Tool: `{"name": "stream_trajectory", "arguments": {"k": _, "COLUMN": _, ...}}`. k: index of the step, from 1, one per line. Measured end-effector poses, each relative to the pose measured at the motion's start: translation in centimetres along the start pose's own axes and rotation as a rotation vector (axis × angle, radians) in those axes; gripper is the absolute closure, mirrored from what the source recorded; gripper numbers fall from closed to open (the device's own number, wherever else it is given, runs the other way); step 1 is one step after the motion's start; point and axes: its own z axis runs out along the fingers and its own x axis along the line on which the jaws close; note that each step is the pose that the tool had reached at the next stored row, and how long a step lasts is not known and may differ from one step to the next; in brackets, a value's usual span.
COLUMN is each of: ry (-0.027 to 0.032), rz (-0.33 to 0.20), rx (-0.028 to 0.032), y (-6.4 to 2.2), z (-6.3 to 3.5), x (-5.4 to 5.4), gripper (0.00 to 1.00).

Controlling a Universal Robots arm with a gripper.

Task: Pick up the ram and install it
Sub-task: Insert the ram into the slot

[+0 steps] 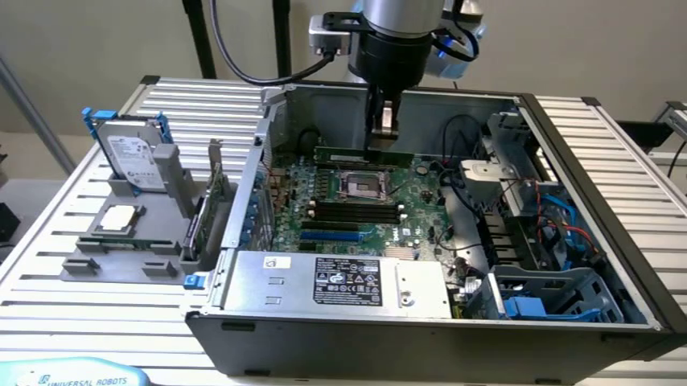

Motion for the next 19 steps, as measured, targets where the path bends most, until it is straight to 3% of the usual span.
{"name": "stream_trajectory", "arguments": {"k": 7, "ry": 0.0037, "rz": 0.006, "rx": 0.0034, "y": -0.11, "z": 1.06, "x": -0.3, "gripper": 0.87}}
{"name": "stream_trajectory", "arguments": {"k": 13, "ry": 0.0092, "rz": 0.005, "rx": 0.0222, "y": -0.14, "z": 1.69, "x": -0.4, "gripper": 0.87}}
{"name": "stream_trajectory", "arguments": {"k": 19, "ry": 0.0095, "rz": 0.005, "rx": 0.0235, "y": -0.18, "z": 2.77, "x": -0.4, "gripper": 0.87}}
